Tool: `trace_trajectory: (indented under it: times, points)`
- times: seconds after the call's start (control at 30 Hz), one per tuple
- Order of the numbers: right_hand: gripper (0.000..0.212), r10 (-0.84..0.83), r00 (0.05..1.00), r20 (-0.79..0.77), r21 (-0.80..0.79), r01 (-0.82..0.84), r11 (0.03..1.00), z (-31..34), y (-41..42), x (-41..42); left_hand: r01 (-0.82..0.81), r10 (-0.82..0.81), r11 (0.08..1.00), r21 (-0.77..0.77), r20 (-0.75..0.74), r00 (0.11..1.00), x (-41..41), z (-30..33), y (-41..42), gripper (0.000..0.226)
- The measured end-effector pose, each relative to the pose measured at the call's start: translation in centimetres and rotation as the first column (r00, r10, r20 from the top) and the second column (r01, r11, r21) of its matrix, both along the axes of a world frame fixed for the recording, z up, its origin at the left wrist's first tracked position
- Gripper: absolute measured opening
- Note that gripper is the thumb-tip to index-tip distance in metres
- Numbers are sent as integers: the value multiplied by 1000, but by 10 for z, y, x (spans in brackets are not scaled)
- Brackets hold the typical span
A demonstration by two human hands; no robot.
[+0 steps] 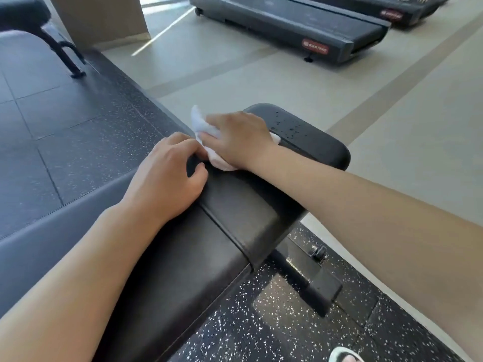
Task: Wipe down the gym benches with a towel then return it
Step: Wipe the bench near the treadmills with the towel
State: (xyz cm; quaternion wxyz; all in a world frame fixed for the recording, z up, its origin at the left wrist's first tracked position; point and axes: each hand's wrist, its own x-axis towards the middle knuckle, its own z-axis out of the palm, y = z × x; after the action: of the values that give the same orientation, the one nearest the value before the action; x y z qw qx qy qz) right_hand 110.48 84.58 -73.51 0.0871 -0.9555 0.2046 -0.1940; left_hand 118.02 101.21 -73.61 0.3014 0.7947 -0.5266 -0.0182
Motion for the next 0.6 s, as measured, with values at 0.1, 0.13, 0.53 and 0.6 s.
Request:
trace_trajectory:
  times: [0.1, 0.13, 0.53, 0.6]
  points:
    - [23, 124, 991, 58, -58, -121, 991, -4, 11, -63, 62, -62, 998, -26, -3, 998, -6, 0, 3, 14]
    - [29, 124, 992, 34, -65, -121, 990, -4, 7, -90, 101, -101, 995, -16, 5, 995, -9, 0, 3, 18]
    - [41, -3, 1000, -17, -48, 2, 999, -2, -75, -145, 124, -127, 988, 93, 26, 992, -15, 0, -8, 38]
    - [42, 9, 998, -54, 4, -9, 1000, 1, -89, -99, 118, -121, 988, 96, 33, 992, -15, -1, -10, 37]
